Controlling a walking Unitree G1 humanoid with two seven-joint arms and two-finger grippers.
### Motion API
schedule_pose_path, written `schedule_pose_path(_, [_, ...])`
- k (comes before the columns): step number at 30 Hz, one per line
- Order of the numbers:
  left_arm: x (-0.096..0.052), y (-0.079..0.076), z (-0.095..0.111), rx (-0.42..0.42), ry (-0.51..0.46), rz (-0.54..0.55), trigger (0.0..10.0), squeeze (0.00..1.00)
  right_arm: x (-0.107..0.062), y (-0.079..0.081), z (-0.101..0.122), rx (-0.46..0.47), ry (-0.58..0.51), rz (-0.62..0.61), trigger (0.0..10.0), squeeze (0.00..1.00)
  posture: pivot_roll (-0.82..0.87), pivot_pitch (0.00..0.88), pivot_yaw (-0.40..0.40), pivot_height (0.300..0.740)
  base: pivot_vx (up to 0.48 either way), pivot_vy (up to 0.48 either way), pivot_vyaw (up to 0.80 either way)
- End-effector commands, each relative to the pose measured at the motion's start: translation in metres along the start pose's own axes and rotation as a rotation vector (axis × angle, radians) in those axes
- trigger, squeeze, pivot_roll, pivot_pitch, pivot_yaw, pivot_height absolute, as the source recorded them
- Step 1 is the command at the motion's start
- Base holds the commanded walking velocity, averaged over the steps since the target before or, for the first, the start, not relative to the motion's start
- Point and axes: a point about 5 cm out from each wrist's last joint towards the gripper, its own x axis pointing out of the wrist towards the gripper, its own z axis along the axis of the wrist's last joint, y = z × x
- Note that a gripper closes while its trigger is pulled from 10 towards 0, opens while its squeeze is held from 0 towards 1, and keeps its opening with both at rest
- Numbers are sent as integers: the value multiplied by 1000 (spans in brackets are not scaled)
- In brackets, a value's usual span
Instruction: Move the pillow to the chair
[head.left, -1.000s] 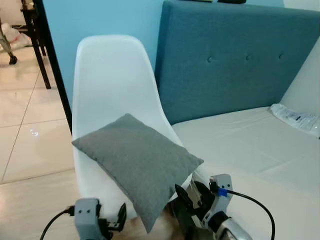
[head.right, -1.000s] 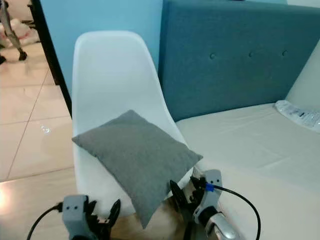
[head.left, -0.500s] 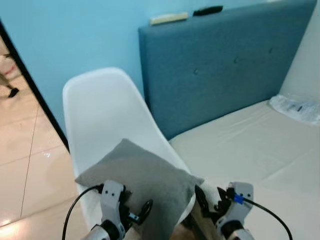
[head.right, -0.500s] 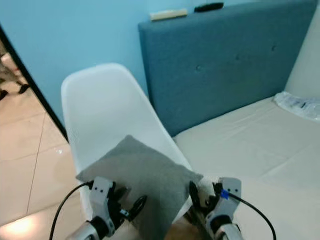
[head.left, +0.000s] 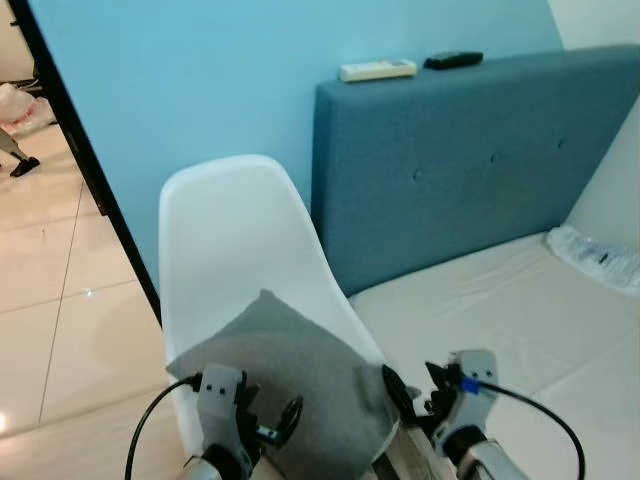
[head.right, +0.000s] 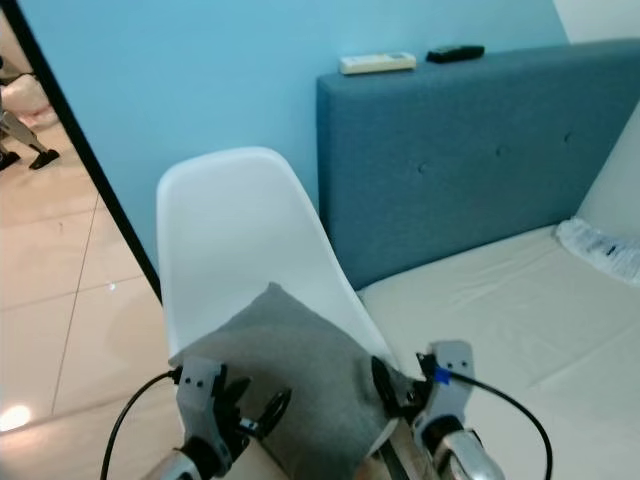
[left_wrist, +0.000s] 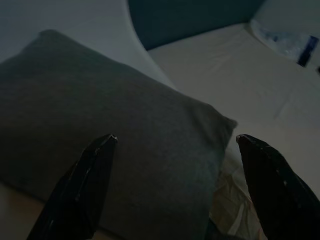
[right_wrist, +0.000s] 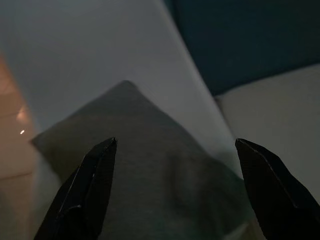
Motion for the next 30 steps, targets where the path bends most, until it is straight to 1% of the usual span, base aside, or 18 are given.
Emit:
schedule_pose_path(1, [0, -1, -1, 4, 4, 18, 10000, 0, 0, 2, -4, 7, 25, 19, 10000, 0, -8, 0, -58, 698, 0, 0, 0])
schedule_pose_path(4, [1, -1, -2, -6, 8, 21, 10000, 0, 0, 2, -5, 5, 34, 25, 10000, 0, -15, 0, -56, 713, 0, 0, 0])
schedule_pose_path(9, [3, -2, -2, 4, 23, 10, 10000, 0, -2, -1, -4, 22, 28, -1, 10000, 0, -26, 2, -40, 738, 0, 0, 0])
schedule_pose_path(14, [4, -2, -2, 4, 30, 8, 10000, 0, -3, -1, -4, 26, 24, -12, 10000, 0, -39, 6, -26, 740, 0, 0, 0])
schedule_pose_path(20, [8, -2, -1, 14, 37, 4, 10000, 0, -4, -6, -5, 43, 23, -51, 10000, 0, -53, 0, -12, 740, 0, 0, 0])
schedule_pose_path(22, [9, -3, -2, 20, 40, 0, 10000, 0, -3, -11, -7, 35, 37, -76, 10000, 0, -51, 0, -16, 740, 0, 0, 0])
schedule_pose_path(27, [8, -3, -3, 22, 49, 7, 10000, 0, -2, -13, -9, 26, 58, -79, 10000, 0, -44, 0, -24, 740, 0, 0, 0])
schedule_pose_path(30, [7, -2, -6, 23, 74, 15, 10000, 0, -2, -13, -12, 23, 73, -74, 10000, 0, -34, 0, -31, 740, -89, 0, 0])
